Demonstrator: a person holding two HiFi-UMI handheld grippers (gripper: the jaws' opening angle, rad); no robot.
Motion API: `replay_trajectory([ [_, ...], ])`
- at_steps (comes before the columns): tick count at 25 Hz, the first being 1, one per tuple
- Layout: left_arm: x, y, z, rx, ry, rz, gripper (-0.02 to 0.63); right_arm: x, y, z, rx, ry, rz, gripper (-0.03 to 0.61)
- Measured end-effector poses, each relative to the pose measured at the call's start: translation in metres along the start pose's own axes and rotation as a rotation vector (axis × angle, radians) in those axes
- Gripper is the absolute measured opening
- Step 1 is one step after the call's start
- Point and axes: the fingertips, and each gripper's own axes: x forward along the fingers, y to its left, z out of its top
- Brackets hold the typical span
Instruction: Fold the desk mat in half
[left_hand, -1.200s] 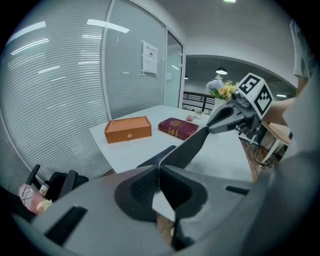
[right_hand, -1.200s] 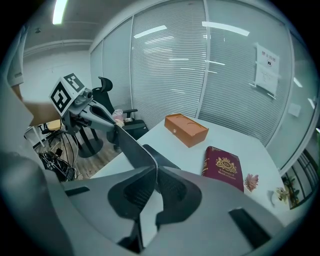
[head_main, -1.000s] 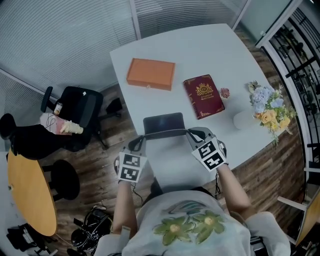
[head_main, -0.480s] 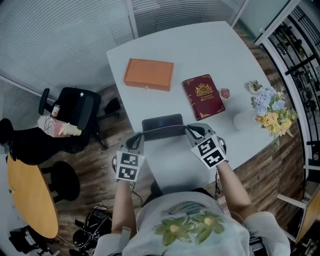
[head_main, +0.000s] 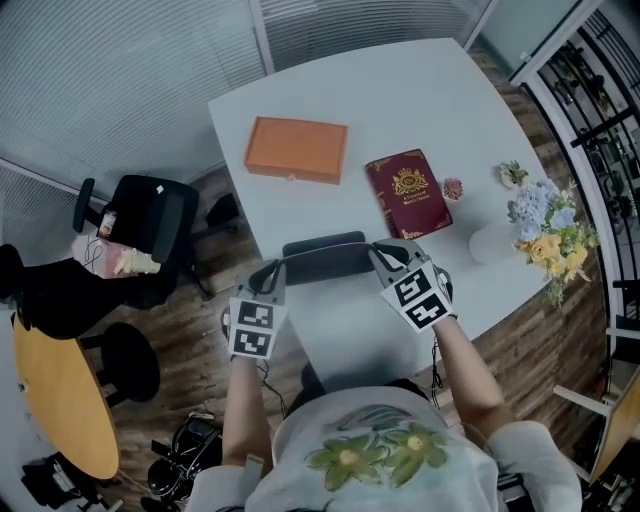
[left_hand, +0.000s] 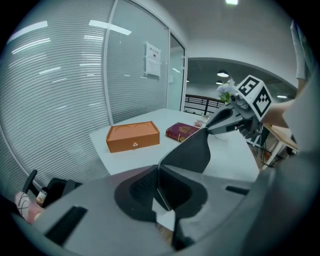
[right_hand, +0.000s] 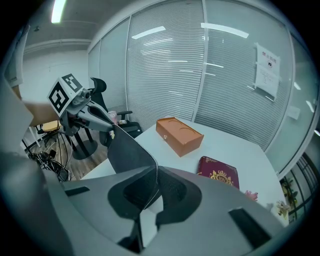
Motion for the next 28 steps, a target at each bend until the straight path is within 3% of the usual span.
replay_trajectory([
  [28, 0.071, 0.033, -0.017, 0.008, 0.083, 0.002, 0.015, 0.077, -0.032, -0.020, 0.064, 0.093, 0.007, 0.031],
])
